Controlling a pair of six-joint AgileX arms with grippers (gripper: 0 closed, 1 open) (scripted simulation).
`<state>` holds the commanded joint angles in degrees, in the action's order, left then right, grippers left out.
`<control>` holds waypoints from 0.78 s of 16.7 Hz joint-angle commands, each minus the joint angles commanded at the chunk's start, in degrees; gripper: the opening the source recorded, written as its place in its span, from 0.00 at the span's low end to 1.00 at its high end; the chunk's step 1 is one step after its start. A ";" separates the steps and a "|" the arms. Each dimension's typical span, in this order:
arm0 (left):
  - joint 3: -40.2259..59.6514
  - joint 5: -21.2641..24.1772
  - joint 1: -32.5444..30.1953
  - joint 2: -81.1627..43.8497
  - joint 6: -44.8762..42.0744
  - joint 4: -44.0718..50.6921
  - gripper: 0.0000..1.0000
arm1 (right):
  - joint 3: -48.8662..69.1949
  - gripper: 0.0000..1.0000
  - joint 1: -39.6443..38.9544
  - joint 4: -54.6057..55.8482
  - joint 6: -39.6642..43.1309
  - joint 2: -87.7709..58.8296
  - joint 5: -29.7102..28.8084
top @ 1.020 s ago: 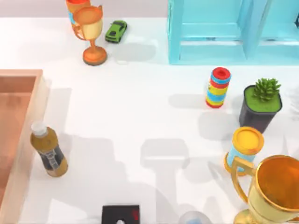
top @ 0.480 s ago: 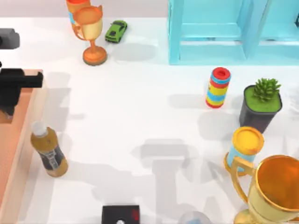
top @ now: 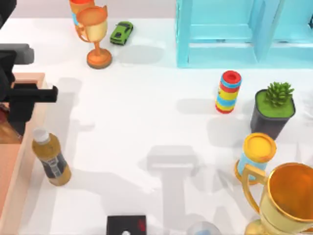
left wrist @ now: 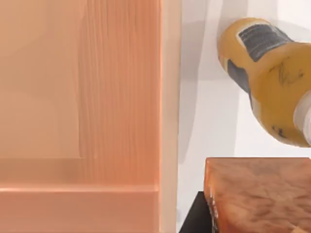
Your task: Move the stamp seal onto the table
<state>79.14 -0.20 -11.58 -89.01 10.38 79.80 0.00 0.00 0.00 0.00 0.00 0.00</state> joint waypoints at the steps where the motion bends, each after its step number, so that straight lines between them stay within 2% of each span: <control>1: 0.13 -0.10 0.05 0.07 0.13 -0.09 0.00 | 0.00 1.00 0.00 0.00 0.00 0.00 0.00; 5: 5.27 -1.77 -1.69 -1.91 4.98 -5.62 0.00 | 0.00 1.00 0.00 0.00 0.00 0.00 0.00; 10: 12.82 -2.81 -10.96 -13.54 14.01 -16.56 0.00 | 0.00 1.00 0.00 0.00 0.00 0.00 0.00; 13: 14.25 -1.75 -16.86 -21.43 18.54 -19.37 0.00 | 0.00 1.00 0.00 0.00 0.00 0.00 0.00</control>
<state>93.40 -1.95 -28.44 -110.44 28.92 60.43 0.00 0.00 0.00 0.00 0.00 0.00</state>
